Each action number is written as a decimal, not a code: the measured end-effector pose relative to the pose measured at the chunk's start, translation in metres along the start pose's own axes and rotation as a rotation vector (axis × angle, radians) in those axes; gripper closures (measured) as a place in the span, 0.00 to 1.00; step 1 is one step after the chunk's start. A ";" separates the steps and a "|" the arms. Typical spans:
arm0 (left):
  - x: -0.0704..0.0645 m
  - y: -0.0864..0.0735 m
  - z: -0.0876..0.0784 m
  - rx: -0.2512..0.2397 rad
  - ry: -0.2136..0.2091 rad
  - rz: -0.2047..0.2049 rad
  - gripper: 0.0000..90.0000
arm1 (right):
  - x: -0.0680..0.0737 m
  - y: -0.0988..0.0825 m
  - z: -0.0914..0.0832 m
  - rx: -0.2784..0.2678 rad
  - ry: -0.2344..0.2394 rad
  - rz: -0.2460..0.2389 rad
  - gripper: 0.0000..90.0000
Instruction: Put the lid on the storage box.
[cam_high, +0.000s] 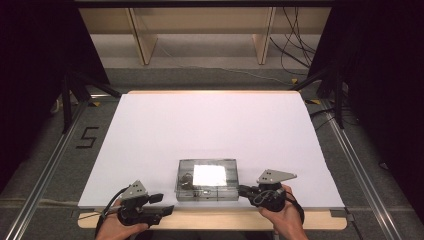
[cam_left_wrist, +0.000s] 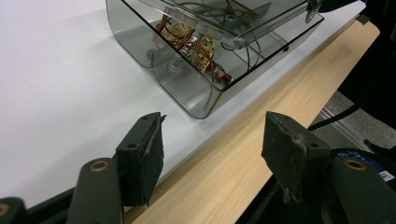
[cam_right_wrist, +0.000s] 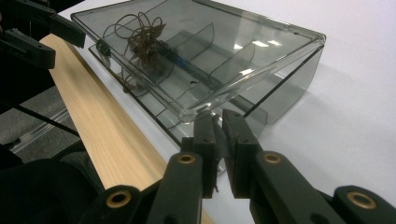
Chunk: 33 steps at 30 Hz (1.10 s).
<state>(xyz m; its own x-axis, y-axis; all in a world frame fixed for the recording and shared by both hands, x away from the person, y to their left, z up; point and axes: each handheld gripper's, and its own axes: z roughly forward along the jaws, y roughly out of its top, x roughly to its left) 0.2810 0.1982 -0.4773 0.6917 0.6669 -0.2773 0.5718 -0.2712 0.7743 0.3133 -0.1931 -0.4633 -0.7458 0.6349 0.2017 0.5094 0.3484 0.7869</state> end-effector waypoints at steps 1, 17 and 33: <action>0.000 0.000 0.000 -0.004 -0.001 -0.005 0.42 | 0.000 0.000 0.000 0.000 0.000 -0.001 0.94; -0.001 0.000 0.000 -0.006 -0.001 -0.008 0.42 | -0.002 -0.005 -0.001 0.013 0.031 0.044 0.87; 0.000 0.000 0.001 -0.007 0.000 -0.009 0.42 | -0.001 -0.009 -0.003 0.017 0.032 0.025 0.80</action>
<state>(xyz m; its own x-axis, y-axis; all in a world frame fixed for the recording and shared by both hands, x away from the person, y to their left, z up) 0.2809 0.1973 -0.4778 0.6866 0.6694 -0.2838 0.5745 -0.2603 0.7760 0.3082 -0.1989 -0.4687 -0.7461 0.6210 0.2402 0.5350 0.3444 0.7715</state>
